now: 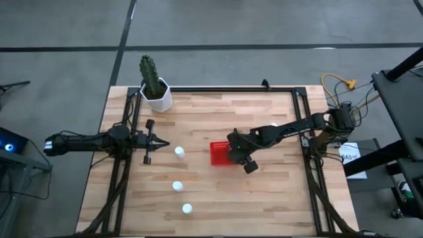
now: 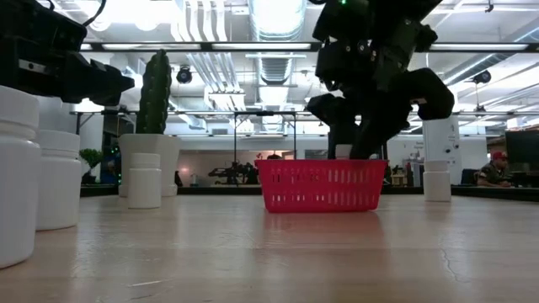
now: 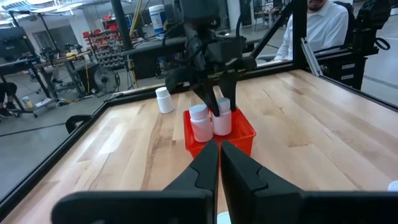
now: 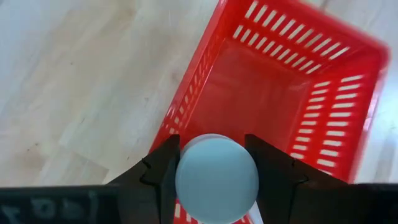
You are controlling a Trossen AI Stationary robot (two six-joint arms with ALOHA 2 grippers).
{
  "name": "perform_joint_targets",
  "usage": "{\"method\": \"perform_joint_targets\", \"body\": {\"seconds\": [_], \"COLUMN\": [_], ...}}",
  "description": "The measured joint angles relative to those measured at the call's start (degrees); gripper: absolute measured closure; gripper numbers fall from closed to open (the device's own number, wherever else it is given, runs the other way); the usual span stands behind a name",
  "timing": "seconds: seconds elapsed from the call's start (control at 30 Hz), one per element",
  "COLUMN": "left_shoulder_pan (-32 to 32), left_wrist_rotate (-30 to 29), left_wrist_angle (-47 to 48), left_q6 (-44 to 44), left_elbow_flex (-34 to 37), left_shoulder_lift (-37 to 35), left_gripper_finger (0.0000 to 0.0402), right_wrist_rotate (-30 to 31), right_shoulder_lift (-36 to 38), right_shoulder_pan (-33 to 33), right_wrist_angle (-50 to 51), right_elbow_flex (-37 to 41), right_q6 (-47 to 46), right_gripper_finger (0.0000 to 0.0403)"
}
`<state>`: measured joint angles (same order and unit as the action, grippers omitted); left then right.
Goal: Pick and place pill bottles into a basket
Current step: Put the white medicine bottle into the red basket
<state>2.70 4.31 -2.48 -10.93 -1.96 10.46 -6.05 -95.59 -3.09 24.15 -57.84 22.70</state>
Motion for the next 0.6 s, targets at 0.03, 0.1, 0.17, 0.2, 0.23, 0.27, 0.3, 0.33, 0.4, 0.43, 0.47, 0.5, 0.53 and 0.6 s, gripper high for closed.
{"method": "perform_joint_targets", "body": {"seconds": [0.03,0.1,0.17,0.2,0.23,0.27,0.3,0.33,0.4,0.43,0.47,0.5,0.53,0.6], "left_shoulder_pan": [0.01,0.01,0.02,0.0,0.0,0.02,0.0,0.02,0.01,0.02,0.02,0.01,0.02,0.0], "left_wrist_rotate": [-0.03,-0.03,-0.01,-0.03,-0.01,-0.01,-0.02,-0.01,-0.01,-0.01,-0.01,-0.01,-0.01,-0.01], "left_wrist_angle": [-0.01,0.0,-0.02,-0.02,0.0,-0.02,-0.02,-0.02,-0.01,-0.02,-0.02,-0.02,0.0,-0.02], "left_q6": [0.0,0.01,0.01,0.01,-0.01,0.0,0.01,0.01,0.01,0.01,0.01,0.0,0.01,0.01], "left_elbow_flex": [0.0,0.0,0.0,0.0,0.0,0.01,0.0,0.01,0.02,0.0,0.0,0.0,0.01,0.02], "left_shoulder_lift": [0.0,0.0,0.0,0.0,0.0,0.0,0.0,0.0,0.0,0.0,0.0,0.0,0.0,0.0], "left_gripper_finger": [0.0402,0.0402,0.0402,0.0402,0.0402,0.0402,0.0402,0.0402,0.0402,0.0402,0.0402,0.0402,0.0402,0.0402], "right_wrist_rotate": [0.02,0.0,-0.01,-0.02,-0.04,-0.04,-0.04,-0.04,-0.04,-0.03,-0.02,-0.02,-0.02,-0.02], "right_shoulder_lift": [0.34,0.59,0.61,0.61,0.63,0.65,0.65,0.62,0.63,0.61,0.61,0.61,0.61,0.61], "right_shoulder_pan": [0.0,0.0,0.0,0.0,0.0,0.0,0.0,0.0,0.0,0.0,0.0,0.0,0.0,0.0], "right_wrist_angle": [-0.14,-0.12,0.16,0.51,0.97,1.48,1.95,2.41,2.65,2.55,2.57,2.59,2.59,2.59], "right_elbow_flex": [0.0,0.0,0.0,0.0,0.0,0.0,0.0,0.0,0.0,0.0,0.0,0.0,0.0,0.0], "right_q6": [0.0,-0.02,-0.1,-0.18,-0.21,-0.22,-0.22,-0.22,-0.4,-0.49,-0.49,-0.5,-0.52,-0.63], "right_gripper_finger": [0.0257,0.0257,0.0257,0.0257,0.0257,0.0257,0.0257,0.0257,0.0254,0.025,0.0246,0.0241,0.0236,0.0228]}}
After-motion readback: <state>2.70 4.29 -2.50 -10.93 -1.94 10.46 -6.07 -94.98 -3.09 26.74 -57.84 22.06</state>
